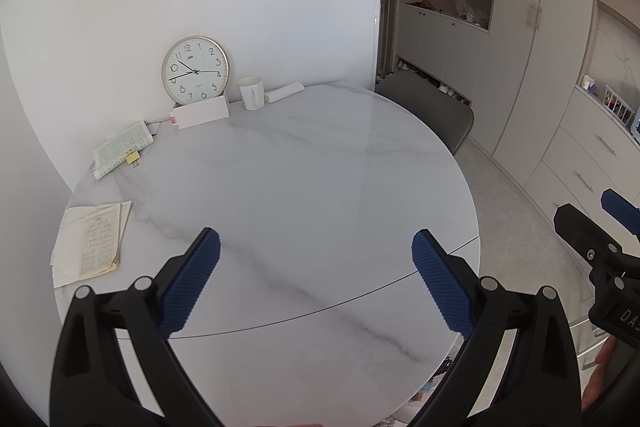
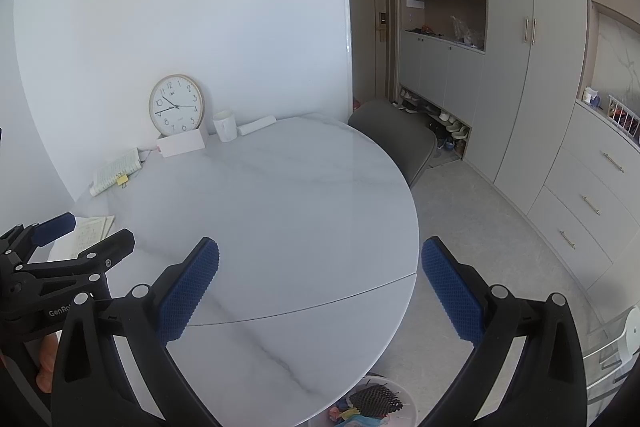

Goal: Collect trash

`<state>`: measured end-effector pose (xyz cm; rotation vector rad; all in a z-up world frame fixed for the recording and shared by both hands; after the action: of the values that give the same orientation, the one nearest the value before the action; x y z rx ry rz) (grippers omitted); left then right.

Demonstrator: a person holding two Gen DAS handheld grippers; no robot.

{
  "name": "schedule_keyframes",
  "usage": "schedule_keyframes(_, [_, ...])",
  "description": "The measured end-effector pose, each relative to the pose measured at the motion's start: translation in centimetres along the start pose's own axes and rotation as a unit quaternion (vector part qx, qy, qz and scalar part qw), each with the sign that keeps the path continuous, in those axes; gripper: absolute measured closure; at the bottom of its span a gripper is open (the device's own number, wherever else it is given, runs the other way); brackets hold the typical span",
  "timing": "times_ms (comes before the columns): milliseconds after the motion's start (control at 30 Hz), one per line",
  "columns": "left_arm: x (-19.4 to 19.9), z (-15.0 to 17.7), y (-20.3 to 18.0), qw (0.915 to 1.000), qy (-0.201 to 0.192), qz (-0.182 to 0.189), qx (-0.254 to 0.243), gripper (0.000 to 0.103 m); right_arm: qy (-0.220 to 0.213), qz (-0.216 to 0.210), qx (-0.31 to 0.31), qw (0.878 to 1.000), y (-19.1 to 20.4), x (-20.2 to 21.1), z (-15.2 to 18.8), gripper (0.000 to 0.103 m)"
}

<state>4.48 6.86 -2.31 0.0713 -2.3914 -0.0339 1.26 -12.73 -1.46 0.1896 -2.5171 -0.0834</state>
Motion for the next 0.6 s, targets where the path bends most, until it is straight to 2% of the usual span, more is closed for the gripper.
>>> schedule_keyframes(600, [0.29, 0.34, 0.27, 1.0, 0.0, 0.006, -0.002, 0.011, 0.0, 0.008, 0.001, 1.0, 0.03, 0.3, 0.31, 0.002])
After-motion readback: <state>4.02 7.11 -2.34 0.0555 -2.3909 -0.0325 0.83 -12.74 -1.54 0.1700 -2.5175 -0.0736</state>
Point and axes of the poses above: each gripper's, at about its wrist camera, not at the fingertips, and x roughly against the way its jaws point, y to its left, z to its underside, the point moved 5 cm from there along -x, roughly the way its jaws point, and after that the axes turned 1 degree about -z, right-handed, at the moved point
